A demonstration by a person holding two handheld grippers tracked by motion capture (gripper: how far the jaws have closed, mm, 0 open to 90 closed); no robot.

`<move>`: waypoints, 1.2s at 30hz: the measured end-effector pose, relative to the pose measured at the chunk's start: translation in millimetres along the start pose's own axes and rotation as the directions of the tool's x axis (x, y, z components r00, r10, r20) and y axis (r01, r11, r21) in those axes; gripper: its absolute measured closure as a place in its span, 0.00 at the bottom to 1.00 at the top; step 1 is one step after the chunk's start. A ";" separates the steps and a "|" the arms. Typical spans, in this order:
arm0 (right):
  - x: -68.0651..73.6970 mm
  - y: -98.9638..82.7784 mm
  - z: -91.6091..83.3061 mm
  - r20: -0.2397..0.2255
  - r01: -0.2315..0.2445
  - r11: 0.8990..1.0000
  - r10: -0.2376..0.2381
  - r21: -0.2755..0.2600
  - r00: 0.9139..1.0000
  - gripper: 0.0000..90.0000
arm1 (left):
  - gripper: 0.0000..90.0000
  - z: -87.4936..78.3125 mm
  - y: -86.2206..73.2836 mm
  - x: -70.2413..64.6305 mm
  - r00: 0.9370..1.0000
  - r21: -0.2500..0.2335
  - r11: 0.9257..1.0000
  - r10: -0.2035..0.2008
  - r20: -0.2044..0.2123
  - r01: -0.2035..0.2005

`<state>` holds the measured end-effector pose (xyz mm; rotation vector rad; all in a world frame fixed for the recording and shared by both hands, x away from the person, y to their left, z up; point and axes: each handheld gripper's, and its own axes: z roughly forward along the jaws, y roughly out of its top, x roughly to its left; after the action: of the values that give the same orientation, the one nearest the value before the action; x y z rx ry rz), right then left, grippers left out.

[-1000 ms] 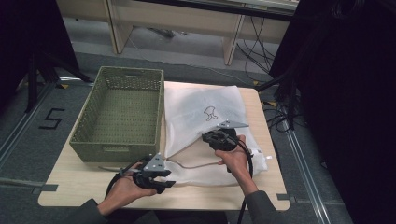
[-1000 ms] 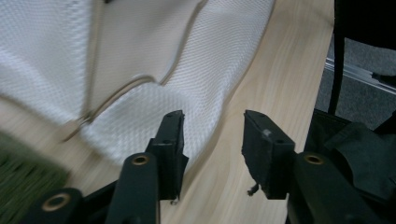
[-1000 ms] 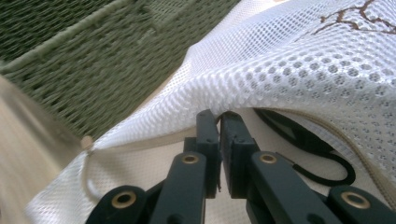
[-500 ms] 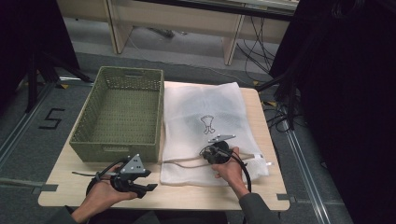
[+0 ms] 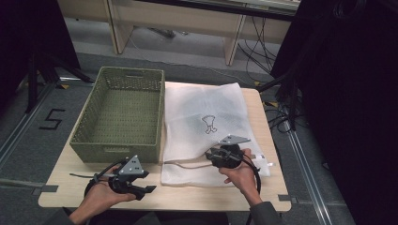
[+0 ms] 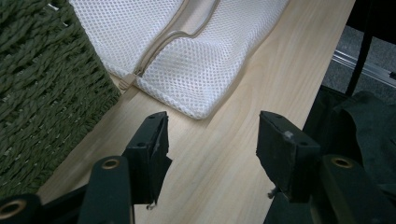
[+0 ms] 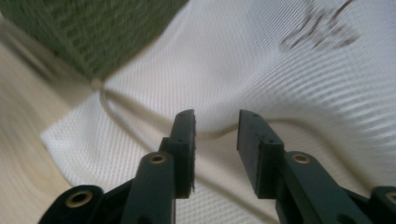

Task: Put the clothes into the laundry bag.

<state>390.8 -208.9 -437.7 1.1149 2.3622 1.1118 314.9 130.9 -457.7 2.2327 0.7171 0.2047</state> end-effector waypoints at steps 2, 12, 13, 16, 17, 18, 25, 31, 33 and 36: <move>-6.8 9.0 -12.8 0.033 0.004 0.997 -0.001 -0.079 0.999 0.87 | 0.48 -0.4 0.2 1.2 1.000 -0.004 1.000 0.018 0.005 -0.018; -62.8 19.8 23.8 0.166 -0.058 0.998 0.052 0.032 0.985 0.93 | 0.45 0.0 -0.2 0.1 1.000 -0.002 1.000 0.004 -0.003 -0.004; -64.2 14.4 30.5 0.175 -0.051 0.997 0.040 0.061 0.984 0.93 | 0.45 -0.4 -0.2 1.2 1.000 -0.006 1.000 0.018 0.007 -0.018; -66.4 2.7 44.4 0.192 -0.037 0.989 0.009 0.141 0.981 0.92 | 0.43 -1.3 -1.8 1.3 1.000 -0.010 1.000 -0.005 0.000 0.005; -65.5 1.2 46.5 0.201 -0.052 0.987 0.020 0.155 0.979 0.92 | 0.43 -2.4 -1.8 2.6 1.000 -0.006 1.000 0.019 -0.001 -0.019; -66.5 -0.4 47.7 0.203 -0.028 0.986 -0.006 0.164 0.979 0.92 | 0.43 -2.6 -2.5 2.4 1.000 -0.009 1.000 0.010 -0.002 -0.010; -61.2 5.7 25.5 0.208 -0.045 0.997 0.031 0.065 0.978 0.80 | 0.38 -9.4 -6.3 2.9 0.999 -0.042 0.999 -0.023 -0.025 0.022; -53.0 6.8 1.7 0.170 -0.030 0.999 0.037 -0.045 0.985 0.58 | 0.37 -15.0 -9.8 4.1 0.999 -0.065 0.998 -0.016 -0.052 0.012; -49.5 7.6 -1.7 0.164 -0.033 0.998 0.042 -0.062 0.986 0.52 | 0.36 -16.2 -11.0 3.2 0.998 -0.072 0.997 -0.035 -0.051 0.031; -42.1 7.1 -4.4 0.151 -0.040 0.997 0.049 -0.062 0.987 0.49 | 0.36 -19.1 -13.1 5.2 0.997 -0.075 0.997 -0.036 -0.062 0.031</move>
<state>419.6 -240.1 -431.7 1.1926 2.1839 1.0634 306.8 152.9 -454.3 2.1504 0.7684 0.2825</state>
